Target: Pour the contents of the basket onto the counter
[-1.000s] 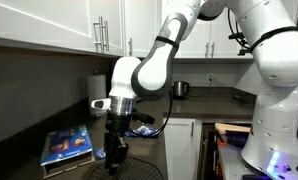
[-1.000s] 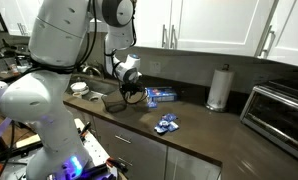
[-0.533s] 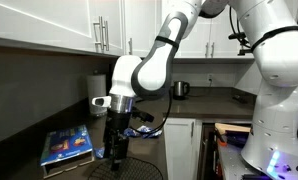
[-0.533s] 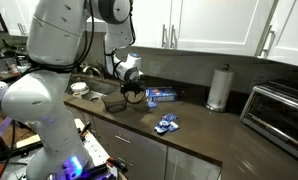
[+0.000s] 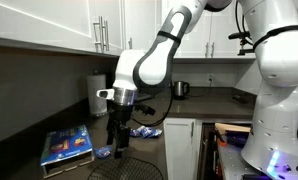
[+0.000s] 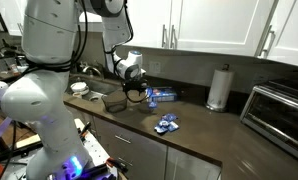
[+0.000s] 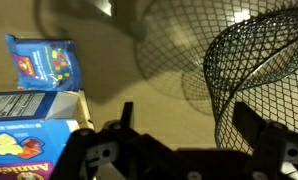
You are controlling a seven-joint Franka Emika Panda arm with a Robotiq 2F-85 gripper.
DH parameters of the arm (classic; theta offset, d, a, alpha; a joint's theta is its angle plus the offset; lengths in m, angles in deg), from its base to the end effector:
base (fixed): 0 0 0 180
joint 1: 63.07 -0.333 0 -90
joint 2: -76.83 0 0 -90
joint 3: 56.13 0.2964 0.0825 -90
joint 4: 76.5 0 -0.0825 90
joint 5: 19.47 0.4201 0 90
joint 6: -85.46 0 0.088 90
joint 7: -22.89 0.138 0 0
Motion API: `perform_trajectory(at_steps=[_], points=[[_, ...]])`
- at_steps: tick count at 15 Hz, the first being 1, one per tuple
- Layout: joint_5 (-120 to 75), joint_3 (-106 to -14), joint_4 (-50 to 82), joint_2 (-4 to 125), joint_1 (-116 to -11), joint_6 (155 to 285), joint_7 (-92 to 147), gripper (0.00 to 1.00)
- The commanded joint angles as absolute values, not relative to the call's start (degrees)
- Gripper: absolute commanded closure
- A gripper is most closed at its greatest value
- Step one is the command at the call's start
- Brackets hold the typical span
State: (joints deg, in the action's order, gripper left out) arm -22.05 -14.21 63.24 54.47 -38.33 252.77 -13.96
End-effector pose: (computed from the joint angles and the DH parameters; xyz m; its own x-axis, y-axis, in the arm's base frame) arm 0.4867 0.1888 0.1269 0.5858 0.7559 0.2923 0.8022 -0.5921 -0.0767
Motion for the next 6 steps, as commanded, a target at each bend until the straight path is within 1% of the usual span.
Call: perform_trajectory(at_steps=[1,6], points=[[-18.79,-15.19,66.28,59.96,-38.22,252.84,-14.83,0.00],[-18.86,-15.35,67.51,63.89,-36.01,248.25,-13.53,0.00]])
